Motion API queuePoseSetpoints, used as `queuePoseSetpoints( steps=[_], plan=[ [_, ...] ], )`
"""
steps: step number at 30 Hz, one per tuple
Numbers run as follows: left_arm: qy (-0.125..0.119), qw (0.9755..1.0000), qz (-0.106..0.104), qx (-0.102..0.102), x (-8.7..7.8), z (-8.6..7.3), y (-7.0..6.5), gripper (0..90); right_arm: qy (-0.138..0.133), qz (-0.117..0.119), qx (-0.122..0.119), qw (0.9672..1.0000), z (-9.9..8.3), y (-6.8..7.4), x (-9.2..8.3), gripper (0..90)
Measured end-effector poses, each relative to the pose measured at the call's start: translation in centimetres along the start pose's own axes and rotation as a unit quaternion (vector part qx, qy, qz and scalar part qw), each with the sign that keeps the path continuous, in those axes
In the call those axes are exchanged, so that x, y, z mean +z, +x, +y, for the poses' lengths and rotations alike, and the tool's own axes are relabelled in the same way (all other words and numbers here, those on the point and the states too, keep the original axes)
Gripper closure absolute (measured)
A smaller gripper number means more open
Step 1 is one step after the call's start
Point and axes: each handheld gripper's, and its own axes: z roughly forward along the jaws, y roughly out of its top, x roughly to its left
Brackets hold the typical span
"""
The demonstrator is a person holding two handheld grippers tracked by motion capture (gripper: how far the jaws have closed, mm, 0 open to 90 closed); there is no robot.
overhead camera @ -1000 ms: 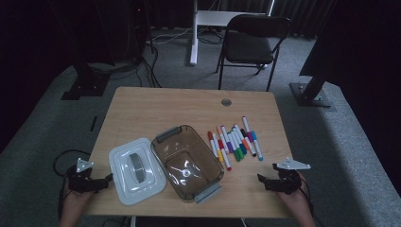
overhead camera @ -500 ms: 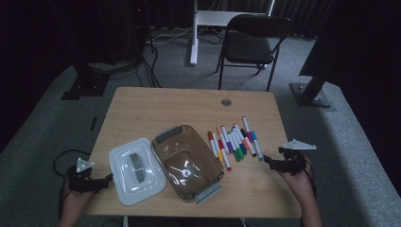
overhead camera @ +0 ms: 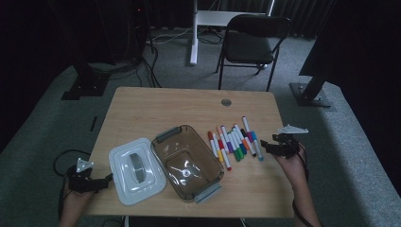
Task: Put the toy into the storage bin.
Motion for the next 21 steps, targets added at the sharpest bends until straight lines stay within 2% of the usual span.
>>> queuePoseSetpoints(
  steps=[4,6,9,10,13,14,16,21],
  plan=[
    [0.0,1.0,0.0,0.0,0.0,0.0,0.0,0.5,0.01,-0.015,0.021,0.9996,0.6,-0.1,1.3,45.2],
    [0.0,1.0,0.0,0.0,0.0,0.0,0.0,0.5,0.017,-0.011,0.034,0.9992,0.6,-0.2,1.9,51.1],
    [0.0,1.0,0.0,0.0,0.0,0.0,0.0,0.5,0.027,-0.008,0.048,0.9985,0.5,-0.1,2.8,55.2],
    [0.0,1.0,0.0,0.0,0.0,0.0,0.0,0.5,0.033,-0.011,0.045,0.9984,0.5,0.0,3.1,58.0],
    [0.0,1.0,0.0,0.0,0.0,0.0,0.0,0.5,0.051,-0.009,0.044,0.9977,0.4,0.3,4.0,58.5],
    [0.0,1.0,0.0,0.0,0.0,0.0,0.0,0.5,0.057,-0.017,0.041,0.9974,0.4,0.4,4.3,58.4],
    [0.0,1.0,0.0,0.0,0.0,0.0,0.0,0.5,0.061,-0.012,0.045,0.997,0.3,0.4,4.7,58.5],
    [0.0,1.0,0.0,-0.001,0.0,0.0,0.0,0.5,0.075,-0.026,0.045,0.9959,0.0,0.5,5.9,59.7]
  ],
)
